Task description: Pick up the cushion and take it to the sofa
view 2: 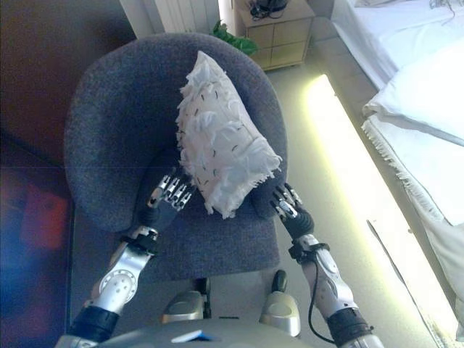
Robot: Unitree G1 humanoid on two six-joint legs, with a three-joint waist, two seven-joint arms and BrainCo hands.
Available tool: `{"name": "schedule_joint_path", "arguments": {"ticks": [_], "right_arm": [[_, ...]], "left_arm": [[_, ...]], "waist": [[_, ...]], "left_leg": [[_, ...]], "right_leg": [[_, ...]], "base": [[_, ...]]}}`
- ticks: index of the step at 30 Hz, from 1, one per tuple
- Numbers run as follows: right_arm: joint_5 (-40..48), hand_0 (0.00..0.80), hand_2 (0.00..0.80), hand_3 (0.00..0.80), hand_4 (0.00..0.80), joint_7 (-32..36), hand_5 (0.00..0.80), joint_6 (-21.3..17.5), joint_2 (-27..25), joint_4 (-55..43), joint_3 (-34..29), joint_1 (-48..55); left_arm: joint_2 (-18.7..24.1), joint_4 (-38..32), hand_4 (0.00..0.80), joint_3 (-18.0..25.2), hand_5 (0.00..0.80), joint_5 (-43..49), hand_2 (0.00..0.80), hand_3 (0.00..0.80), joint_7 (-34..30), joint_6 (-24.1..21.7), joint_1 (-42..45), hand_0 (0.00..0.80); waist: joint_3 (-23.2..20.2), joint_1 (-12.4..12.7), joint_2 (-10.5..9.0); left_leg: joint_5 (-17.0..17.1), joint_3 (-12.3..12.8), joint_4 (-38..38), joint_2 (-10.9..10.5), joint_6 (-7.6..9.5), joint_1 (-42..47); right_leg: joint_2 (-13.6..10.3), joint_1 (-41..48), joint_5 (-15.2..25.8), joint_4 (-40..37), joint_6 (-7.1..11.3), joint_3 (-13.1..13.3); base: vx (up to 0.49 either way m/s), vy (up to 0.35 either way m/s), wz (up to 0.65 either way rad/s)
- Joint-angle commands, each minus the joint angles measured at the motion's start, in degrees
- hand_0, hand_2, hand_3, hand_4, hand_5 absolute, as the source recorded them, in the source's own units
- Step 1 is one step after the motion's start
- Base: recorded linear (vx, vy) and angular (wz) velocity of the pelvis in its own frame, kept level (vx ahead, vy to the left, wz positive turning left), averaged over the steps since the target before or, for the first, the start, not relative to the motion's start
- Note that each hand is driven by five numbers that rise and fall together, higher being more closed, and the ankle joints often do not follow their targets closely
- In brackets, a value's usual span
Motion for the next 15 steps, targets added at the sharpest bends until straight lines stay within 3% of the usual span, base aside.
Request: {"name": "schedule_joint_path", "arguments": {"ticks": [1,15], "right_arm": [[1.4,0.000,0.000,0.000,0.000,0.1,0.000,-3.9,1.7,-1.7,1.4,-3.9],[-1.1,0.000,0.000,0.000,0.000,-5.6,0.000,-3.6,2.6,-2.0,1.8,-2.9]], "left_arm": [[2.5,-1.2,0.000,-2.4,0.000,5.7,0.000,0.000,0.6,-3.1,-4.5,0.000],[2.6,-1.3,0.000,-1.6,0.000,8.5,0.000,0.000,5.2,-1.9,-4.2,0.000]], "waist": [[1.1,1.9,-1.93],[0.3,1.6,-1.78]], "left_leg": [[-1.1,-0.5,3.1,-0.4,0.90,-2.8],[-1.3,0.2,2.1,-0.8,1.38,-1.8]], "right_leg": [[-0.7,0.2,-5.1,4.8,2.04,-1.6],[-0.8,0.6,-5.1,4.2,2.13,-1.3]], "base": [[0.000,0.000,0.00],[0.000,0.000,0.00]]}}
